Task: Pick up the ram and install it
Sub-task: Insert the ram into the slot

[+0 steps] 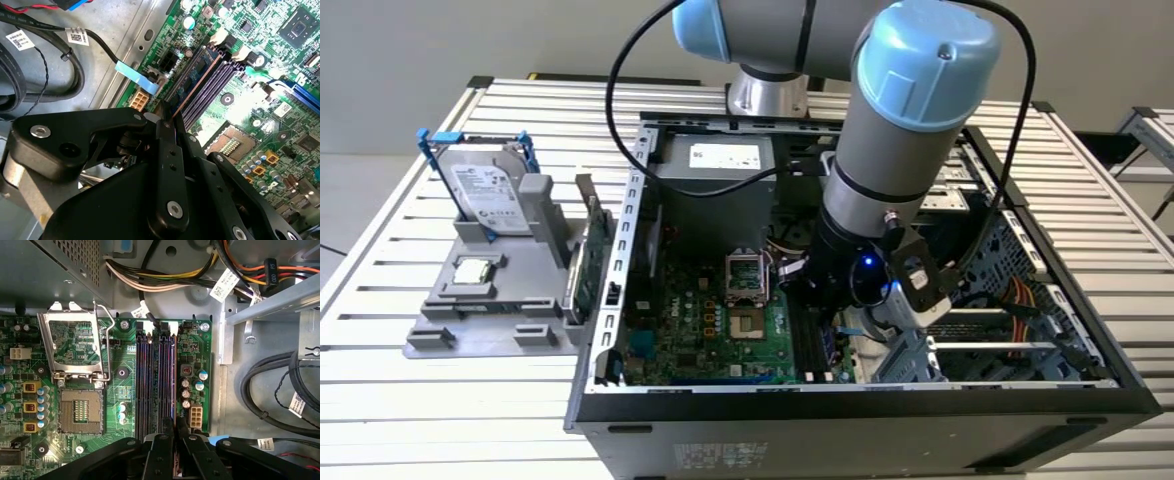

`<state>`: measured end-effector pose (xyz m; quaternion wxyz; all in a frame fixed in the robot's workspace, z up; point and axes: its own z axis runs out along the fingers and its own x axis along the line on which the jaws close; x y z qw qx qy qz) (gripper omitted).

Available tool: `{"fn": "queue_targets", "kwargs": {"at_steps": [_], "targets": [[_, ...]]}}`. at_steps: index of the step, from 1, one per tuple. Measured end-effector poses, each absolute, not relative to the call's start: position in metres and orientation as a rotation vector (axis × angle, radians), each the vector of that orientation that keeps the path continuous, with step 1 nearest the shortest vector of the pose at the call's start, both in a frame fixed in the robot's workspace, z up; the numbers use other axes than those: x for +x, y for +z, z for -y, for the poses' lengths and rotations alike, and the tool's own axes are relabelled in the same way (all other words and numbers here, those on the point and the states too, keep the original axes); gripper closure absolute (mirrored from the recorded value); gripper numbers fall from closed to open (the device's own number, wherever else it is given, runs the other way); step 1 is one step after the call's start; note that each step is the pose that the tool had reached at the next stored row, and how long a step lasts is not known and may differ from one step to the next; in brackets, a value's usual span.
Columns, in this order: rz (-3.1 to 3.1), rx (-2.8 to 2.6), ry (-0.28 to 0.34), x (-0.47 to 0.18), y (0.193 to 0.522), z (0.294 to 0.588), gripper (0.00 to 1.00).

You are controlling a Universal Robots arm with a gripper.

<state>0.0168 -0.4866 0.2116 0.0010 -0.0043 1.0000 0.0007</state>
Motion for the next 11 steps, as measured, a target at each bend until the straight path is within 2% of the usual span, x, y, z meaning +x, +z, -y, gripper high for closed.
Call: {"fn": "queue_targets", "kwargs": {"at_steps": [11], "targets": [[-3.139, -0.013, 0.002, 0.0153, 0.2116, 0.4862, 1.00]]}}
